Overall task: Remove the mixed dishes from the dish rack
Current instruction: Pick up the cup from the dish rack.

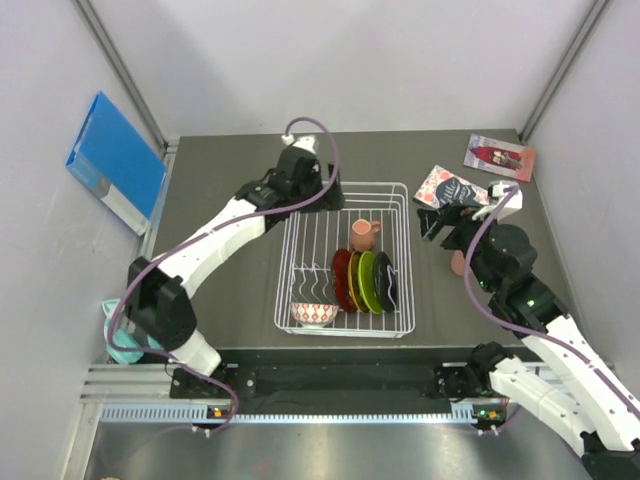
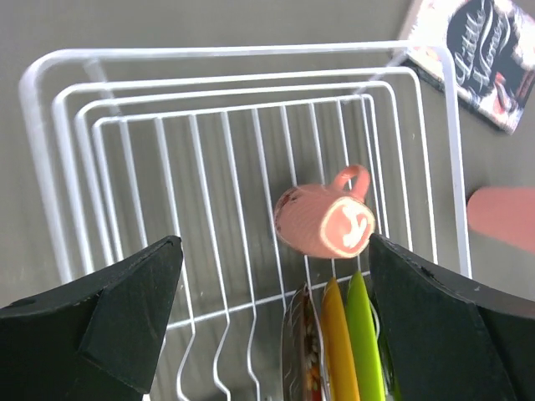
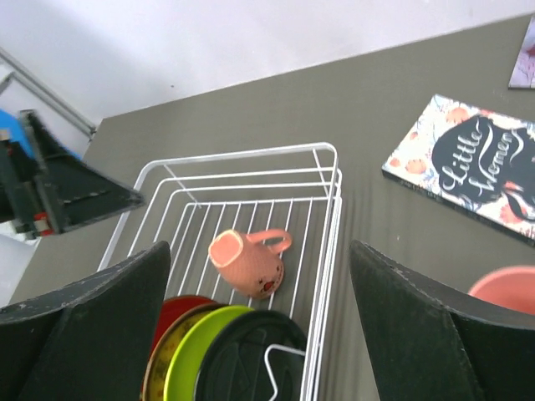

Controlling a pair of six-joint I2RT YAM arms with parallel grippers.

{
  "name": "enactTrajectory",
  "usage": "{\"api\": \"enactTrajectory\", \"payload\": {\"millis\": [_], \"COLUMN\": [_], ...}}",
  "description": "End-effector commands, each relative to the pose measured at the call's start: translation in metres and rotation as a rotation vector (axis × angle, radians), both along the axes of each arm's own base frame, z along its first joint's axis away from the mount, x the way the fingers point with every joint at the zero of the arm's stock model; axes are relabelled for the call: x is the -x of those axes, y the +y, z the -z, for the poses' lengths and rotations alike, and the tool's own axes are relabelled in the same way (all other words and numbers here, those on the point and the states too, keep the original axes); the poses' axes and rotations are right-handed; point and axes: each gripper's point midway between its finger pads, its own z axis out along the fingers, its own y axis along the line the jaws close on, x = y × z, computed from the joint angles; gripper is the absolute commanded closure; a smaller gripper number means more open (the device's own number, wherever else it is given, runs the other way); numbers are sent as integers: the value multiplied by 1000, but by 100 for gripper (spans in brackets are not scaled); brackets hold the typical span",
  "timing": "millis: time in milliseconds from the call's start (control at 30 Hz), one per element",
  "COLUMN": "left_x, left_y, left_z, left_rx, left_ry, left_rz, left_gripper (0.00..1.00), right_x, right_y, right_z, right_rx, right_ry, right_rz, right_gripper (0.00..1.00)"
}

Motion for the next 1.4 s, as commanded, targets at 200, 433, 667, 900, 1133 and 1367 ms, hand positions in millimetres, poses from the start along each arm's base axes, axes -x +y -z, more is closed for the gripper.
{"api": "enactTrajectory", "payload": {"millis": [200,433,667,900,1133,1367], "left_x": [-16,-15,0,4,4,16], "left_y": [-79,-89,-83,-95,-110,-105], "left_z": [8,39,61,63,76,100], "left_rx": [-194,-246,-266,-261,-277,-288], "left_ry": [-51,14,56,32,64,128], "left_rz": [256,309,348,434,534,550], "left_gripper": [3,5,4,5,8,10], "right_x": [1,2,0,-1,-1,-2], "right_y": [24,24,27,28,28,28], "right_z": [-34,-24,-17,-8,-4,-1], "right_rx": [47,83,87,87,96,107], "right_ry": [-108,-95,-85,-70,-63,-58], "right_rz": [-126,-138,-145,-150,-149,-151], "right_gripper": [11,12,12,12,12,12]}}
